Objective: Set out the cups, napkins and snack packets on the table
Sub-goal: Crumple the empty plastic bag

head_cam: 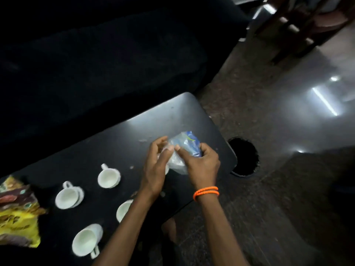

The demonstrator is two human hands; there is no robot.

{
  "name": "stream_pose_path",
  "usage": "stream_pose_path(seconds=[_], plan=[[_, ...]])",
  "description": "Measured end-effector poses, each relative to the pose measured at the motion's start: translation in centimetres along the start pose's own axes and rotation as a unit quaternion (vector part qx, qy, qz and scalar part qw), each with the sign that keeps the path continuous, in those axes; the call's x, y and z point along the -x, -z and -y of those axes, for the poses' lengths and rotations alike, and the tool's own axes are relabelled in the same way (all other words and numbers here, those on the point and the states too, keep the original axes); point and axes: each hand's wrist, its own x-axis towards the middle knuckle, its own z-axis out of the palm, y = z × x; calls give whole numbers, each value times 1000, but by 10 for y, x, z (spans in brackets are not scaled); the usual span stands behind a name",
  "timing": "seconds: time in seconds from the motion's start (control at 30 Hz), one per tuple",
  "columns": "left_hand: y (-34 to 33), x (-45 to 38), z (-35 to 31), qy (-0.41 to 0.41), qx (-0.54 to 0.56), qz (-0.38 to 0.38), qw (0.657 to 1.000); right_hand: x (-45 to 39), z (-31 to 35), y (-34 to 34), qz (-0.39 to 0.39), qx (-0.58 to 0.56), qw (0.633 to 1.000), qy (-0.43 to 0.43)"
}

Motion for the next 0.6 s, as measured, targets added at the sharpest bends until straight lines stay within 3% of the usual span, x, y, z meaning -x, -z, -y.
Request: stream_pose_path(seconds=[0.07,0.17,0.23,0.27,0.37,0.4,0.47,0.53,0.6], plan=[[-26,-1,3,-1,-3,43,999,-4,-4,11,58,-45,997,-3],[-51,-1,10,-10,15,-34,999,-11,-18,48,286,-167,943,-27],[-61,3,13,14,14,-78,997,-15,-32,76,372,-206,903,-57],[-68,4,15,29,15,-82,996,-16,-38,86,357,-190,912,-67],[-88,2,20,43,-12,-44,998,-20,-59,101,183,-86,976,-79],[-95,2,23,42,-31,-12,999,-21,-64,105,156,-95,977,-106],[-108,3,33,68,-45,40,996,-22,-75,115,197,-183,953,-138],[-124,9,38,98,-62,71,991,-21,-84,125,234,-215,944,-84],[-148,8,40,125,-28,88,988,-22,-91,131,207,-231,950,-44]])
